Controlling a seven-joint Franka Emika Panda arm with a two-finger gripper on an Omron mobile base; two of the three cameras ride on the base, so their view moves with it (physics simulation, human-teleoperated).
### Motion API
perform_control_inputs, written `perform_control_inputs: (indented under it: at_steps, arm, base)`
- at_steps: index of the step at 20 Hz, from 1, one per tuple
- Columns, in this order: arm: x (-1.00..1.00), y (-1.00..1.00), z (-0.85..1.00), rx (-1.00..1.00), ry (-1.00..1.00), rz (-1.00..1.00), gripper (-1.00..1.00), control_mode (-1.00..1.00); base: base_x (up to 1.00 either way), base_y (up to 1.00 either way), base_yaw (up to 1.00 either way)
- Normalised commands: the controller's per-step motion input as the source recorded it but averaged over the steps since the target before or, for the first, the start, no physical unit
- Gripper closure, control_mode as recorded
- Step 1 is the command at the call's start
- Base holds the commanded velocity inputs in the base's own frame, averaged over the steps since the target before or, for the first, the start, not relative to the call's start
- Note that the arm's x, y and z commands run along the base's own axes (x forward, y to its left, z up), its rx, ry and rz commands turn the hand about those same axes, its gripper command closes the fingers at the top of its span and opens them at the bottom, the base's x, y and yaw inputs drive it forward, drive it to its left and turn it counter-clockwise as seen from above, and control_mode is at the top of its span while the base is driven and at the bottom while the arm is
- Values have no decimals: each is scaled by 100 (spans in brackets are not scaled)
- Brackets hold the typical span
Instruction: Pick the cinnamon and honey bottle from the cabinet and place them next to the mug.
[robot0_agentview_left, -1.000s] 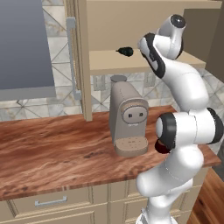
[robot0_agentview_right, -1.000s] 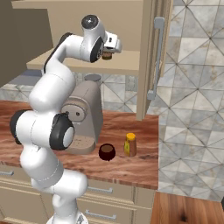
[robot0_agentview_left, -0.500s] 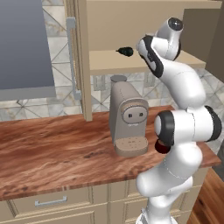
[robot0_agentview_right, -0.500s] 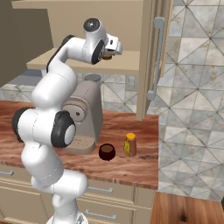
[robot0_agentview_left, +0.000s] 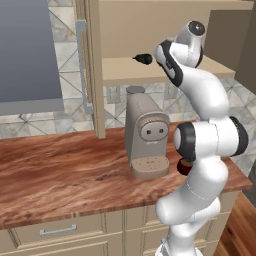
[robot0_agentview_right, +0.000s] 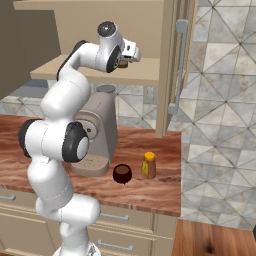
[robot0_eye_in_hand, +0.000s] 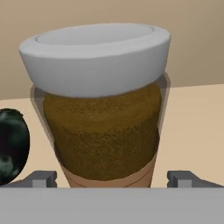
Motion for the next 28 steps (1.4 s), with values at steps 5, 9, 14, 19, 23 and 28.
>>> perform_control_inputs:
  at_steps: [5, 9, 14, 19, 23, 28]
  arm:
    - [1, 0, 0, 0, 0, 0, 100, -100]
    - [0, 0, 0, 0, 0, 0, 100, -100]
    - [-12, 0, -3, 0, 0, 0, 100, -100]
    - [-93, 0, -10, 0, -4, 0, 100, -100]
    - [-100, 0, 0, 0, -9, 1, 100, -100]
    - [-100, 0, 0, 1, -9, 3, 100, -100]
  base:
    - [0, 0, 0]
    - [0, 0, 0]
    - [0, 0, 0]
    - [0, 0, 0]
    - [0, 0, 0]
    - [0, 0, 0]
